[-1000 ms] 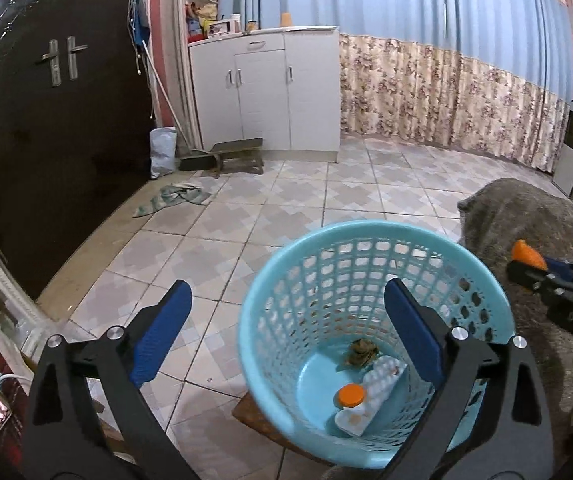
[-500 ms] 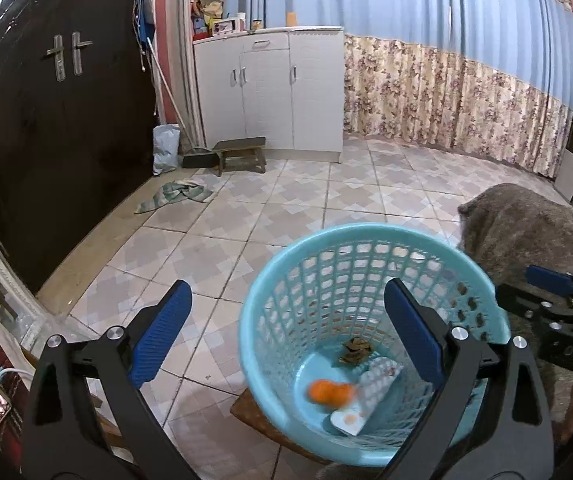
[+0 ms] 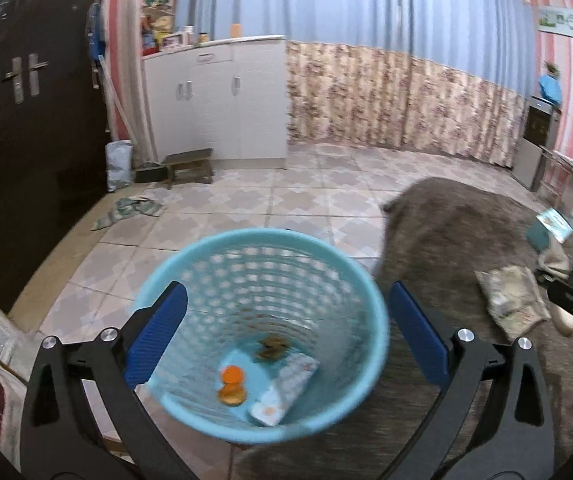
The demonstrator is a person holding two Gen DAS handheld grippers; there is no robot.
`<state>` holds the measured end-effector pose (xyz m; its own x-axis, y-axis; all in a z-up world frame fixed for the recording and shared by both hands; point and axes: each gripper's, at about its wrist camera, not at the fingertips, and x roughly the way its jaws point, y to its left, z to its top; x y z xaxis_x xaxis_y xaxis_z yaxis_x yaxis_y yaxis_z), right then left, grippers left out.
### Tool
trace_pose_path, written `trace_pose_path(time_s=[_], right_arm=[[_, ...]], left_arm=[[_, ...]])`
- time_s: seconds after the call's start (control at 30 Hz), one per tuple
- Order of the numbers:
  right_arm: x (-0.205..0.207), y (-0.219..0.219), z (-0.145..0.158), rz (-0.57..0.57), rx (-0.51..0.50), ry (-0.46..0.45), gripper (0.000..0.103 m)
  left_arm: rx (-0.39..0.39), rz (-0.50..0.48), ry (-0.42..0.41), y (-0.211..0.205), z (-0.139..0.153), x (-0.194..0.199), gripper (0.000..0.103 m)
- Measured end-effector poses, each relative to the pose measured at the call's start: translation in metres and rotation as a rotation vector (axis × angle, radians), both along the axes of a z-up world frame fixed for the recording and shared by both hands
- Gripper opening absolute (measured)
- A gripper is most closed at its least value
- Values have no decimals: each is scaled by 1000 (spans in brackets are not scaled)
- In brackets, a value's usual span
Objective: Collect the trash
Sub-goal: 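Carry the peel and cap to the blue basket and release both, then grasp the snack wrapper packet with the left tool while the right tool grasps the white disc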
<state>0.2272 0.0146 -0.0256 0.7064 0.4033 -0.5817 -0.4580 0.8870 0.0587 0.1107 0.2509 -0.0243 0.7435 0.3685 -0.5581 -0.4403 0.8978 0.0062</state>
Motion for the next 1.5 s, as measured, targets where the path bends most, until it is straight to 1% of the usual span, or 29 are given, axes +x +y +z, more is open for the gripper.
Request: trace_pose_path(time_s=[0.1,0.23,0.43,0.5,0.57,0.67,0.7,0.73,0.77,0.8,0.87,0.93,0.97,1.0,1.03,1.07,1.13,1.17,1.2,1.37,1.5], right_arm=[[4,-35,-7,-103,-45,-19,84],[14,-73,-21,-201,-66,-1,84],[24,-112,-39,-282,-71,30,84],[26,-121,-44,-297,-52,45,84],[30,-130,-46,-317,-33,57,84],[34,-141,-51,-344,3,83,84],[35,-143,-53,-348,7,89,84],[38,-145,-55,-352,13,97,84],[39,-148,-57,-354,16,102,84],[40,-149,-58,-357,19,107,84],[43,-152,-60,-365,31,120,84],[48,-154,-62,-373,38,131,84],[47,-156,-64,-375,40,136,84],[48,-156,-64,-375,41,138,84],[48,-154,-65,-373,40,140,84],[49,-154,-65,-371,36,139,84],[49,-151,-64,-366,24,133,84],[49,-148,-64,-361,15,128,84],[49,-147,-64,-357,8,124,84],[47,-126,-65,-296,-62,103,84],[48,-113,-67,-246,-96,102,84]], left_arm=[[0,-51,20,-26,-7,10,98],[-4,-132,63,-65,-19,30,98],[-34,-212,116,-107,-39,63,97],[-46,-235,137,-117,-45,75,97],[-56,-263,159,-130,-52,89,95],[-57,-298,198,-143,-62,110,88],[-65,-305,207,-144,-64,114,84],[-87,-319,225,-146,-68,121,78],[-110,-335,241,-149,-72,128,74],[-120,-342,247,-150,-73,130,68],[-127,-359,253,-156,-77,135,63],[-100,-375,246,-164,-78,136,48],[-81,-370,245,-167,-79,136,44],[-66,-363,244,-169,-80,135,35],[-67,-364,243,-168,-79,135,23],[-74,-366,241,-166,-78,134,22],[-91,-372,228,-162,-74,130,14],[-85,-366,223,-158,-71,128,2],[-76,-359,222,-157,-69,127,0],[-97,-315,183,-134,-57,112,0],[-75,-297,162,-121,-46,98,0]])
